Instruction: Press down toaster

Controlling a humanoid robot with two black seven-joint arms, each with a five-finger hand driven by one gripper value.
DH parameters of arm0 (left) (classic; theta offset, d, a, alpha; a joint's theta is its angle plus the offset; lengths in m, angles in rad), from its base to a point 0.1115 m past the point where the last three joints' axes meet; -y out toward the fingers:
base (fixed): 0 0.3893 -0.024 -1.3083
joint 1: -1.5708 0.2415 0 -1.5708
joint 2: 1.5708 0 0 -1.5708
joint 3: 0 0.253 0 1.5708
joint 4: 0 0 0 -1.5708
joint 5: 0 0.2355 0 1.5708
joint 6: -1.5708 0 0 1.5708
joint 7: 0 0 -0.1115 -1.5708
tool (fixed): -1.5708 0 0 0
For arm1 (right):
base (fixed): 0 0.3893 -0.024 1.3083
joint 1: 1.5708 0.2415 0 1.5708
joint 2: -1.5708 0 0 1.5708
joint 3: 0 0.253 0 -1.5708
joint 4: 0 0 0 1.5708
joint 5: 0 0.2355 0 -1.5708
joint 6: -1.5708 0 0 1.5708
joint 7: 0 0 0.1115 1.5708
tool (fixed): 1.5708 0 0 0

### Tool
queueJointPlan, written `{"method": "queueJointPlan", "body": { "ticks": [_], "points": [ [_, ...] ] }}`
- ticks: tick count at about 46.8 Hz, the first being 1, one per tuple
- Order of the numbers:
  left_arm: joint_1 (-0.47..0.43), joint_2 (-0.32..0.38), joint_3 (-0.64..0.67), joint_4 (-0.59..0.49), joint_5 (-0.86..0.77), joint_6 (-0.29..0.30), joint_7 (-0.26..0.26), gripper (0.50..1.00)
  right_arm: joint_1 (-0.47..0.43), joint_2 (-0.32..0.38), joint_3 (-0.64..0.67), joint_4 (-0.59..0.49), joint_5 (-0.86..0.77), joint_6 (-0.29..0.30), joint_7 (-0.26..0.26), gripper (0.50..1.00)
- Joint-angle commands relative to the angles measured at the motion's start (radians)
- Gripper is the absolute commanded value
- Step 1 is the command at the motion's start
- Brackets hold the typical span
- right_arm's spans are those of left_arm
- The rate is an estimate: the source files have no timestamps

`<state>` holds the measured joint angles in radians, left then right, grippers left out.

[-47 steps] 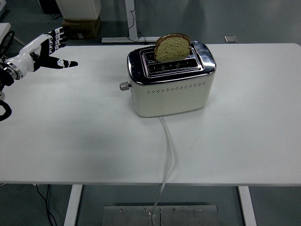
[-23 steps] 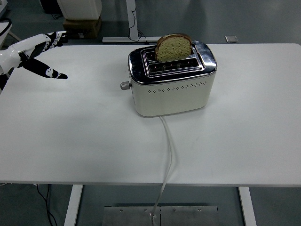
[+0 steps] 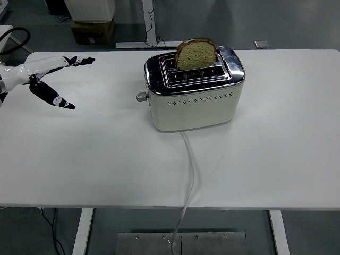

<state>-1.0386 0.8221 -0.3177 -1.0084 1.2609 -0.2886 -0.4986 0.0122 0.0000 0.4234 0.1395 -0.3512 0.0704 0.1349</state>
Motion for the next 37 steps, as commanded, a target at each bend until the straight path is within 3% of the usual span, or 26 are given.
{"method": "queueJointPlan", "body": {
  "ticks": [1,37],
  "points": [
    [0.0,-0.003,0.006,-0.013,0.095,0.003,0.0,1.0,0.0,0.0,0.0,0.0,0.0,0.0,0.0,1.0],
    [0.035,-0.152,0.006,-0.016,0.11,0.022,0.0,1.0,0.0,0.0,0.0,0.0,0.0,0.0,0.0,1.0]
  ]
}}
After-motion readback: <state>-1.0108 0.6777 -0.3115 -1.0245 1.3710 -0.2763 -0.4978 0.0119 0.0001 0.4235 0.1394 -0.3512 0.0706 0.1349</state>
